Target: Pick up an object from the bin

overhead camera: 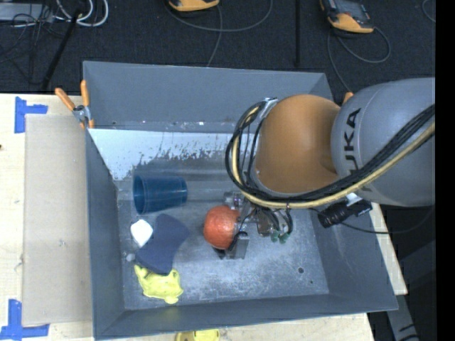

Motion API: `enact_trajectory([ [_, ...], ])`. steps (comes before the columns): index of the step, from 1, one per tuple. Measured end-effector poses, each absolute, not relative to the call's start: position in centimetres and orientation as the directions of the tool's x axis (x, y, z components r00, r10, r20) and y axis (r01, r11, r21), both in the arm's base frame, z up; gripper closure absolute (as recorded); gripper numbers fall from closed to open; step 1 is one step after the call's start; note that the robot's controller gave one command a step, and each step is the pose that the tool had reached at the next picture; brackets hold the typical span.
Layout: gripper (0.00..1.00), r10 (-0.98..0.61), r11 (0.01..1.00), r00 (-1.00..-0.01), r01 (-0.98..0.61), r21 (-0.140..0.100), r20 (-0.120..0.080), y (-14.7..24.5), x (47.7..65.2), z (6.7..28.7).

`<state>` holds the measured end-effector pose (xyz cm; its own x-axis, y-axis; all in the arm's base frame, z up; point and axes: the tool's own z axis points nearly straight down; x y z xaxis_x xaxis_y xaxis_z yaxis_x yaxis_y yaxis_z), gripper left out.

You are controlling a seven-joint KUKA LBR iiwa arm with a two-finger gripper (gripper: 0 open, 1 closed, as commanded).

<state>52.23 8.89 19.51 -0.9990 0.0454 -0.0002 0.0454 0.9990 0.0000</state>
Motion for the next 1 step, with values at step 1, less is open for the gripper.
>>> enact_trajectory([
  [1, 1.00, 0.046, 0.999, -0.999, 0.046, 0.000, 0.000, 8.90, 52.23, 19.51],
])
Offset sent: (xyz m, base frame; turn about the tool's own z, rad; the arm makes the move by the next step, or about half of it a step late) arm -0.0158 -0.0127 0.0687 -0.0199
